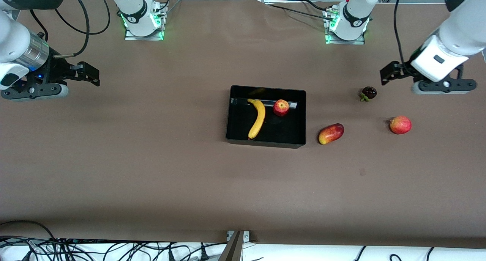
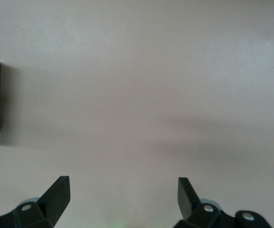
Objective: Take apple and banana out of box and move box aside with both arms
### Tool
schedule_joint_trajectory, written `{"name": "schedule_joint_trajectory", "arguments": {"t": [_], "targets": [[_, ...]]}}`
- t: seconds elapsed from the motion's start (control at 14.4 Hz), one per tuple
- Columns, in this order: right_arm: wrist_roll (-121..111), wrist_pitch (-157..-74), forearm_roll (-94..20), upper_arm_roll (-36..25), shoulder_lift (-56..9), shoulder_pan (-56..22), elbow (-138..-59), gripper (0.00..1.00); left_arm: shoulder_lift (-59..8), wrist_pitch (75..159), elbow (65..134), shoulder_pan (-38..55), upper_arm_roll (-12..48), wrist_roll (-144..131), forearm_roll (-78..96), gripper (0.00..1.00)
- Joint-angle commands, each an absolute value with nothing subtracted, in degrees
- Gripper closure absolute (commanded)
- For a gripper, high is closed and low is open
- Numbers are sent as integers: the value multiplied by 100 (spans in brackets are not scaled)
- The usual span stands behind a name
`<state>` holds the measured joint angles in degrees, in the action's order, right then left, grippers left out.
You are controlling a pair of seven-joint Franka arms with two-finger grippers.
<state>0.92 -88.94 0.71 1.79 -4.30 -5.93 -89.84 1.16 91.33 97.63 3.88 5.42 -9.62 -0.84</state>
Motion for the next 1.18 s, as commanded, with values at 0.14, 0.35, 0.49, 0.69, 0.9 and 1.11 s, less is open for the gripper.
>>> {"name": "schedule_joint_trajectory", "arguments": {"t": [0.14, 0.35, 0.49, 0.69, 0.9, 1.11], "targets": [[123, -8807, 35, 202, -413, -589, -8912, 0, 45, 9087, 10282, 457, 738, -888, -123, 0], [123, -8815, 35, 220, -413, -606, -8903, 0, -394, 9622, 10283, 729, 1018, -975, 35, 0], [123, -8824, 35, 220, -422, -606, -8869, 0, -693, 10158, 10318, 861, 1431, -1551, 35, 0], [123, -8815, 26, 220, -422, -606, -8859, 0, -1194, 10677, 10310, 1378, 1564, -3177, -61, 0], [123, -8824, 26, 211, -431, -606, -8859, 0, -1773, 11380, 10327, 1677, 1573, -4058, -62, 0], [123, -8816, 26, 211, -431, -606, -8859, 0, -2389, 11758, 10388, 1836, 1617, -4201, -70, 0]]}}
